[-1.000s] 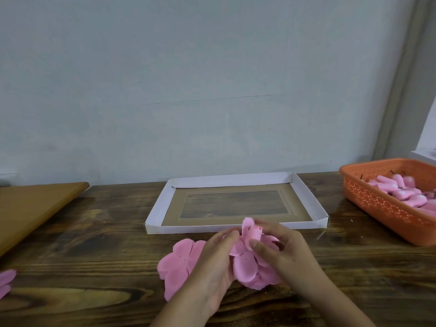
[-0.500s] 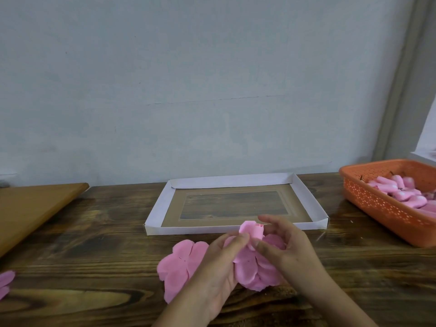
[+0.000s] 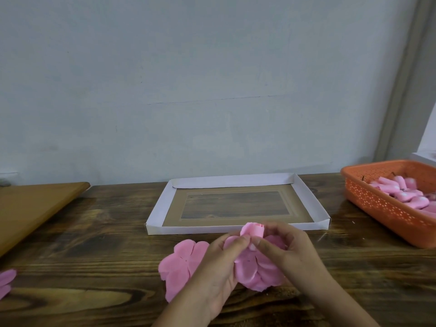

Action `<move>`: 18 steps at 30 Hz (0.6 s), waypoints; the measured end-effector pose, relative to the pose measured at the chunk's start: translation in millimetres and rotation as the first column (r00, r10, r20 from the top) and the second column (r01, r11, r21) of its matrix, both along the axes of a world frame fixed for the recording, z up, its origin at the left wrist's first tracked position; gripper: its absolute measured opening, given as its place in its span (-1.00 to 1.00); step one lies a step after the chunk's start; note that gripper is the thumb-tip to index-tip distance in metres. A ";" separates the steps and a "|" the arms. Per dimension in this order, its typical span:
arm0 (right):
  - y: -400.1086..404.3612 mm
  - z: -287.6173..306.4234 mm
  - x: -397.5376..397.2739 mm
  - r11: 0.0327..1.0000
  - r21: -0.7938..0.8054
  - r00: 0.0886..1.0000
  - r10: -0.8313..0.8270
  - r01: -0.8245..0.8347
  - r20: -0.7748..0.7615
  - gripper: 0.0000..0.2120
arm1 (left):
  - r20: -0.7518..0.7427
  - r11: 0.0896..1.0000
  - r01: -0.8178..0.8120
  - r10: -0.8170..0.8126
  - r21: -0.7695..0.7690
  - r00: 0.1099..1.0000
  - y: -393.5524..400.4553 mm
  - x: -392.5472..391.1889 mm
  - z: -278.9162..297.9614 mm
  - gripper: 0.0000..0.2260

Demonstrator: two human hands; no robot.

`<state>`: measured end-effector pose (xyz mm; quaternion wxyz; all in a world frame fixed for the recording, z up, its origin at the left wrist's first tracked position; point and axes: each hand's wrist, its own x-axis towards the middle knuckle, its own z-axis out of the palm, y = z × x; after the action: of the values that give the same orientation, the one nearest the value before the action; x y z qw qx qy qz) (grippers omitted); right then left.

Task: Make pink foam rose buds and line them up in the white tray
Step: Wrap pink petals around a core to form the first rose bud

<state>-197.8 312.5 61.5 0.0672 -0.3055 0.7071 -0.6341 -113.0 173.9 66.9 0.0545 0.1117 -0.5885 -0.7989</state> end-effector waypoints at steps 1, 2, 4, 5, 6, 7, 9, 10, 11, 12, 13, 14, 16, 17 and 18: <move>0.3 0.4 0.2 1.000 -0.003 1.000 0.002 -0.002 0.003 -0.82 | -0.003 1.000 0.002 -0.002 -0.012 1.000 -0.3 0.1 -0.1 -0.74; 0.7 0.7 0.3 1.000 -0.005 1.000 0.001 -0.001 0.005 -0.82 | -0.002 1.000 0.003 -0.003 -0.022 1.000 -0.1 0.2 0.2 -0.74; 1.1 0.4 0.3 1.000 -0.008 1.000 -0.002 0.002 0.009 -0.83 | -0.006 1.000 0.000 0.000 -0.023 1.000 -0.5 1.2 1.1 -0.70; 1.0 0.1 0.3 1.000 -0.010 1.000 -0.005 0.005 0.013 -0.85 | -0.010 1.000 -0.003 0.003 -0.020 1.000 -0.7 1.2 1.8 -0.66; 0.9 0.1 0.4 1.000 -0.012 1.000 -0.009 0.009 0.021 -0.87 | -0.014 1.000 0.002 -0.002 -0.011 1.000 -0.9 1.8 3.5 -0.63; 0.7 0.0 0.4 1.000 -0.017 0.999 -0.016 0.016 0.031 -0.88 | -0.017 1.000 0.010 -0.010 0.005 1.000 0.0 2.1 4.1 -0.60; 0.4 0.2 0.1 0.999 -0.021 0.999 -0.028 0.029 0.044 -0.88 | -0.027 0.999 0.032 -0.031 0.019 0.999 2.0 1.4 4.3 -0.61; 0.5 0.4 0.0 0.999 -0.017 0.998 -0.035 0.036 0.045 -0.89 | -0.021 0.999 0.034 -0.033 0.031 0.999 2.1 0.6 4.6 -0.65; 0.6 0.7 -0.1 0.999 -0.012 0.998 -0.044 0.045 0.044 -0.89 | -0.003 0.999 0.035 -0.035 0.040 0.999 1.6 -0.9 3.9 -0.67; 0.6 0.8 -0.2 0.998 -0.008 0.998 -0.054 0.054 0.043 -0.90 | 0.024 0.998 0.035 -0.036 0.047 0.999 0.5 -2.1 2.8 -0.64; 0.6 1.0 -0.4 0.998 -0.005 0.997 -0.062 0.062 0.044 -0.91 | 0.033 0.997 0.048 -0.050 0.063 0.998 -0.8 -1.9 2.3 -0.58; 0.4 1.1 -0.5 0.998 -0.002 0.997 -0.067 0.067 0.048 -0.91 | 0.024 0.995 0.066 -0.068 0.076 0.997 -0.8 -1.1 3.8 -0.56; 0.2 1.5 -0.3 0.997 0.005 0.996 -0.073 0.073 0.058 -0.91 | 0.005 0.997 0.071 -0.071 0.032 0.997 -2.1 2.1 8.0 -0.58; 0.1 1.7 -0.2 0.998 0.007 0.996 -0.070 0.070 0.061 -0.91 | -0.003 0.998 0.064 -0.064 -0.001 0.998 -1.9 3.4 7.8 -0.61; 0.4 1.7 -0.2 0.998 0.006 0.996 -0.064 0.064 0.061 -0.91 | -0.006 0.997 0.068 -0.069 -0.025 0.998 -1.5 3.4 7.8 -0.65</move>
<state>-198.0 312.8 63.3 0.0692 -0.2627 0.7155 -0.6436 -109.7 172.3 74.7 0.0305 0.0880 -0.6019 -0.7931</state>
